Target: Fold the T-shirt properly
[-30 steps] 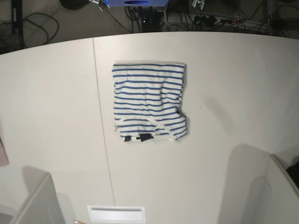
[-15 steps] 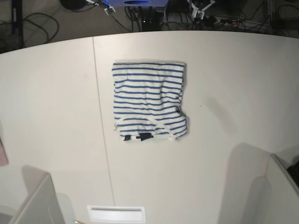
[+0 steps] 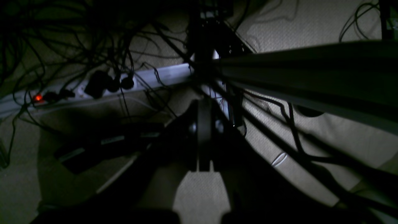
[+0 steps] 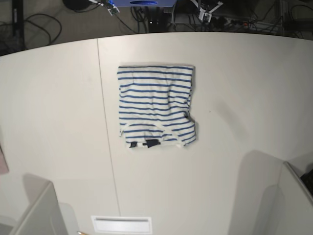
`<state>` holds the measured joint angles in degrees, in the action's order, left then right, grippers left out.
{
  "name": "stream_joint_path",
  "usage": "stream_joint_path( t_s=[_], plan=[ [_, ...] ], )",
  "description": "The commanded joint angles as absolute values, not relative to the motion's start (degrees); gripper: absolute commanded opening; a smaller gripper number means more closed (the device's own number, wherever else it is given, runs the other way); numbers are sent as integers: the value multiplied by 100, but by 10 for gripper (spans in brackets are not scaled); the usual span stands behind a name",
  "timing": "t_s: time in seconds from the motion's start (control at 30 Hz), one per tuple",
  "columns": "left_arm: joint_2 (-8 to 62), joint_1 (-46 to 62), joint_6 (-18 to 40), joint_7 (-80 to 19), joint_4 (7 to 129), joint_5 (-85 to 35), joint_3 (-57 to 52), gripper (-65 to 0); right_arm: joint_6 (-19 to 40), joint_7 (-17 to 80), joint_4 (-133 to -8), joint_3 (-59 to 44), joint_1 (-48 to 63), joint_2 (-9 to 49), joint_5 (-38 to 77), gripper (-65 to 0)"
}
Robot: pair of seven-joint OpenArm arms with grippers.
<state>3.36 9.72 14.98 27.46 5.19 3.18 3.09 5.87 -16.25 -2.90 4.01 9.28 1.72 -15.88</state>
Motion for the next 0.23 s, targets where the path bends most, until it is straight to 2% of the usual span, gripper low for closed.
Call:
stream_joint_path(
  t_s=[0.0,0.2],
  plan=[
    [338,1077,1534,2765,497,347,321,-650,611,-1640,-277,409,989,198,-1604,-650],
    [338,963,1534,2765,497,330,277,-650,611,-1640,-277,400,954,163,-1596,-650]
  ],
)
